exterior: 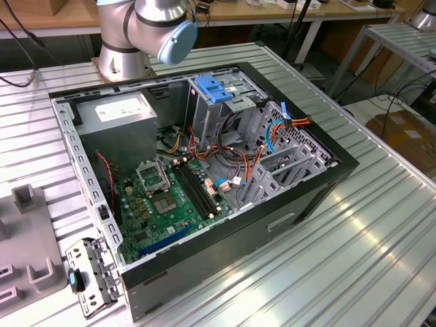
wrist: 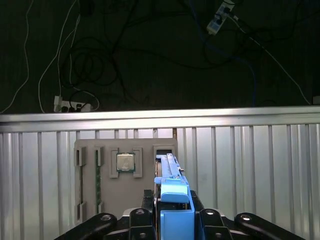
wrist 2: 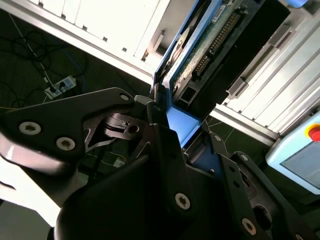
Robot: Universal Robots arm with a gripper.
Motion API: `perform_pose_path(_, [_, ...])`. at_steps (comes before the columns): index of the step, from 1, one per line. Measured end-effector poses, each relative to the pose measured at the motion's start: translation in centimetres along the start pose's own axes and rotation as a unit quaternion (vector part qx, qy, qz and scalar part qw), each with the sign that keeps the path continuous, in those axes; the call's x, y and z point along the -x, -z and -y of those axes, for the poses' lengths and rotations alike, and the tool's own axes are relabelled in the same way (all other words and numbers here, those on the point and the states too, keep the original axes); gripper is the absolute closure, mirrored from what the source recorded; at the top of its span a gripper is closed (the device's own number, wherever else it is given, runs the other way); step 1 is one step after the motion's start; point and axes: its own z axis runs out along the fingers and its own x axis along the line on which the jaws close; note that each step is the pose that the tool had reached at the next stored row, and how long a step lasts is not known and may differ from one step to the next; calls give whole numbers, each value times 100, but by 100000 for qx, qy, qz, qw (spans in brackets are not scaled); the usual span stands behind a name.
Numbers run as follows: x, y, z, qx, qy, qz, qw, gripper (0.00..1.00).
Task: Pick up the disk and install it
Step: 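Pick up the disk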
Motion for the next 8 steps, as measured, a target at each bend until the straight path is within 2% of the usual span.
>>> perform_pose_path(8, [-1, 81, -3, 8, -1, -4, 100000, 63])
